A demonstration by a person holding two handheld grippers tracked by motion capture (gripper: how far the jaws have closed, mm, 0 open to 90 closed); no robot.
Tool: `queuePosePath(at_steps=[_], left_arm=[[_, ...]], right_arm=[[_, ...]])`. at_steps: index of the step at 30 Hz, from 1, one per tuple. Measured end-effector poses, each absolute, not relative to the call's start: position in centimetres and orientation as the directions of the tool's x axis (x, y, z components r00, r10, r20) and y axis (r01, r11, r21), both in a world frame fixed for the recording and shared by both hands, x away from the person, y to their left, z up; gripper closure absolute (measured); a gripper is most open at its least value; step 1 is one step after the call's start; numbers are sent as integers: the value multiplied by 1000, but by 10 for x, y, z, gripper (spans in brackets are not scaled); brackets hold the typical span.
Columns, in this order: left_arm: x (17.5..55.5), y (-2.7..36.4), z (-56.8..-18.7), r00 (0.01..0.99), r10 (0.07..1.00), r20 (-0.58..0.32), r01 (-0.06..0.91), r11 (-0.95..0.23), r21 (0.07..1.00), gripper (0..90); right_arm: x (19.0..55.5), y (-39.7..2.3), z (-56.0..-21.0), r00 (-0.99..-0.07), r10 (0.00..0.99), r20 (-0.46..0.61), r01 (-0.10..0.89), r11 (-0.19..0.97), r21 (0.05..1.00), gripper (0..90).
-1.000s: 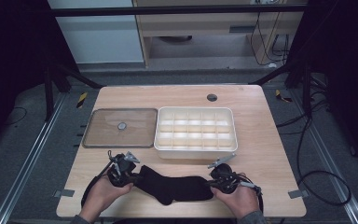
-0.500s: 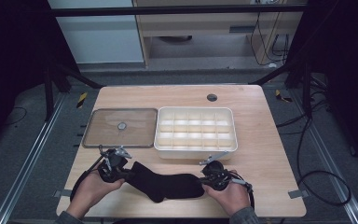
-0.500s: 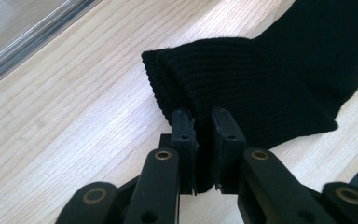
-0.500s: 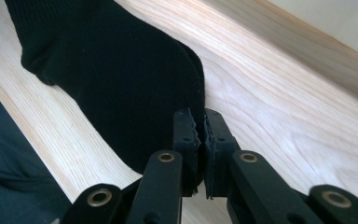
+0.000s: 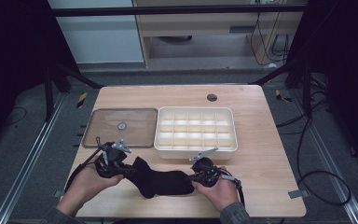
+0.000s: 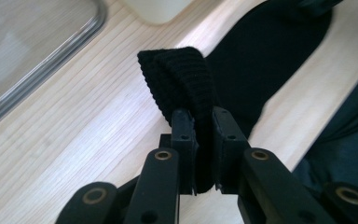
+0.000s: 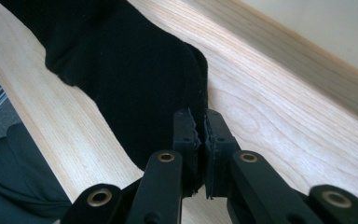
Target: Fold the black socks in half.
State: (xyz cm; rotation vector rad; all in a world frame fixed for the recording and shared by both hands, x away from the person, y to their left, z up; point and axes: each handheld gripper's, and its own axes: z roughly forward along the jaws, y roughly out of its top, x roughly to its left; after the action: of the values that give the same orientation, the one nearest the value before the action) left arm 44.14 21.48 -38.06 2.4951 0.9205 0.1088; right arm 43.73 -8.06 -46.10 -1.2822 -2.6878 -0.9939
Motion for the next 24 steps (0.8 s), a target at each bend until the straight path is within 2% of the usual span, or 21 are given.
queuePosePath(at_steps=[8,24], left_arm=[[435,173,-383,820,567,-81,537,-714,449,805],[428,132,-398,850,518,-98,495,-720,487,803]], right_arm=[[439,-75,-461,-676,690,259,691,471,548,857],[442,-71,-468,-668,690,277,701,459,545,857]])
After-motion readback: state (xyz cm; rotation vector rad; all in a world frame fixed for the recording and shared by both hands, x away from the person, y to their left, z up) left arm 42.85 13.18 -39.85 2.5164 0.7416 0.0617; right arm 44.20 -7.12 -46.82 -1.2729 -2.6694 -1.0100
